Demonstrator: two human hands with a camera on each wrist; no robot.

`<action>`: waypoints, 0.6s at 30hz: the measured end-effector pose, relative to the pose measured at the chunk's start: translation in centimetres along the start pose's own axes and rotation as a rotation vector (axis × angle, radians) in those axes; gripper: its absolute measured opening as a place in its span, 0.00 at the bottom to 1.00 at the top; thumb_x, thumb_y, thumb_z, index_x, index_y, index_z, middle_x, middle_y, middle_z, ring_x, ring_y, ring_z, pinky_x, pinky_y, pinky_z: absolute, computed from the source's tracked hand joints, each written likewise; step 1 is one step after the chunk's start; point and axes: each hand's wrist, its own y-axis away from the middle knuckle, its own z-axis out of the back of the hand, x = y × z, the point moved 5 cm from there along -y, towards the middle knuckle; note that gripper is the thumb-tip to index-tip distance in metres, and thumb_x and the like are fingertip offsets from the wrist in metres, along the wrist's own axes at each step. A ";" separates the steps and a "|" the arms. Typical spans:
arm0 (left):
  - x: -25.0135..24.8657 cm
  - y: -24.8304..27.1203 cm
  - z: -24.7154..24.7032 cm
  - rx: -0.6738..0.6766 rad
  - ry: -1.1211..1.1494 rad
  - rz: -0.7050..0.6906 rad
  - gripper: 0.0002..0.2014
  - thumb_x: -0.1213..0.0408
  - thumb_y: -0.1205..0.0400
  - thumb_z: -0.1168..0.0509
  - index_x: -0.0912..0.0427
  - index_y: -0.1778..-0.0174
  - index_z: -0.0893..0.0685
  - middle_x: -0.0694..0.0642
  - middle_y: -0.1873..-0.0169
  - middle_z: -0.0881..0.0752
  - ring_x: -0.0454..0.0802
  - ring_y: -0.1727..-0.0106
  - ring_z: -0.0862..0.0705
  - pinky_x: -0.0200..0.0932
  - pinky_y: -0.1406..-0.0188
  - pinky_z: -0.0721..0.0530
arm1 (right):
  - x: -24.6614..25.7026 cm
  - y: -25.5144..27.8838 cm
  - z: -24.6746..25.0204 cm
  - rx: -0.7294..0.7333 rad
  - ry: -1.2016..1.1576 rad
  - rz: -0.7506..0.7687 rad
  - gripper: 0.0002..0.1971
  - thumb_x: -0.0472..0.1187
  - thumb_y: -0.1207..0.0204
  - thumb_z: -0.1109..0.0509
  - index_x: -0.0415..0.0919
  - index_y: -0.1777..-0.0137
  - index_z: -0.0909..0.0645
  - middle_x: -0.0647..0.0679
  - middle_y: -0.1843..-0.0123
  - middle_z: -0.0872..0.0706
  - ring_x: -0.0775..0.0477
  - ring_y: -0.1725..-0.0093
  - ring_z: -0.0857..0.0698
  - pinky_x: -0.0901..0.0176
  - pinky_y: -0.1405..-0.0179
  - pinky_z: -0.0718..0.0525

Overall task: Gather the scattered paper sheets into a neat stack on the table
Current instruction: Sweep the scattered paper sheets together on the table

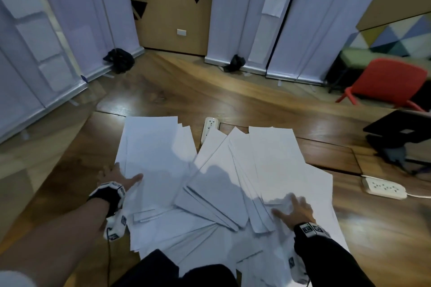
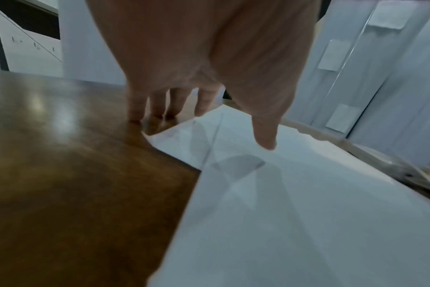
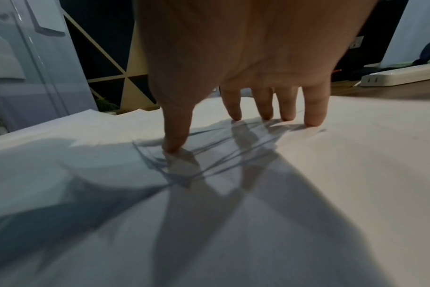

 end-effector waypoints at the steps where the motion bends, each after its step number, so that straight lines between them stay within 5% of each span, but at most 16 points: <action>1: -0.8 0.4 -0.5 0.021 -0.069 -0.001 0.57 0.28 0.35 0.35 0.55 0.17 0.49 0.65 0.17 0.51 0.68 0.17 0.50 0.64 0.21 0.40 | 0.8 0.5 0.0 0.006 0.012 -0.005 0.41 0.65 0.32 0.30 0.50 0.22 0.37 0.39 0.23 0.34 0.34 0.24 0.33 0.40 0.29 0.28; 4: -2.9 2.0 -2.1 0.069 -0.163 -0.075 0.55 0.31 0.33 0.32 0.53 0.17 0.50 0.65 0.18 0.53 0.69 0.18 0.52 0.64 0.21 0.39 | 2.7 1.6 -0.3 0.007 -0.020 -0.067 0.39 0.65 0.41 0.28 0.50 0.30 0.26 0.39 0.32 0.24 0.34 0.32 0.24 0.42 0.35 0.22; 6: -3.3 2.9 -2.7 0.115 -0.163 -0.135 0.55 0.33 0.33 0.30 0.53 0.17 0.51 0.64 0.17 0.54 0.68 0.17 0.54 0.64 0.20 0.41 | 3.1 2.0 -0.9 0.065 0.012 -0.105 0.45 0.68 0.43 0.27 0.49 0.26 0.31 0.40 0.29 0.25 0.35 0.29 0.26 0.40 0.31 0.26; 11: -2.7 3.2 -0.3 -0.010 0.178 -0.074 0.48 0.51 0.32 0.22 0.64 0.20 0.37 0.67 0.23 0.31 0.67 0.24 0.30 0.60 0.26 0.29 | 0.1 1.8 1.8 -0.054 -0.116 -0.228 0.46 0.71 0.38 0.28 0.47 0.23 0.33 0.38 0.22 0.31 0.33 0.23 0.33 0.32 0.25 0.34; 15: -3.0 3.0 0.0 0.016 0.171 -0.087 0.49 0.49 0.35 0.21 0.59 0.21 0.36 0.65 0.24 0.29 0.67 0.26 0.28 0.62 0.28 0.27 | -2.5 -0.1 0.0 -0.052 -0.126 -0.216 0.55 0.74 0.47 0.27 0.47 0.21 0.37 0.39 0.22 0.30 0.34 0.24 0.30 0.36 0.29 0.26; 18: -4.1 4.1 -2.3 0.085 0.182 -0.203 0.48 0.55 0.36 0.20 0.58 0.22 0.35 0.65 0.26 0.29 0.64 0.27 0.28 0.59 0.28 0.26 | 0.0 2.7 -0.1 -0.012 -0.110 -0.192 0.46 0.63 0.37 0.24 0.44 0.22 0.36 0.38 0.24 0.32 0.33 0.25 0.32 0.38 0.29 0.29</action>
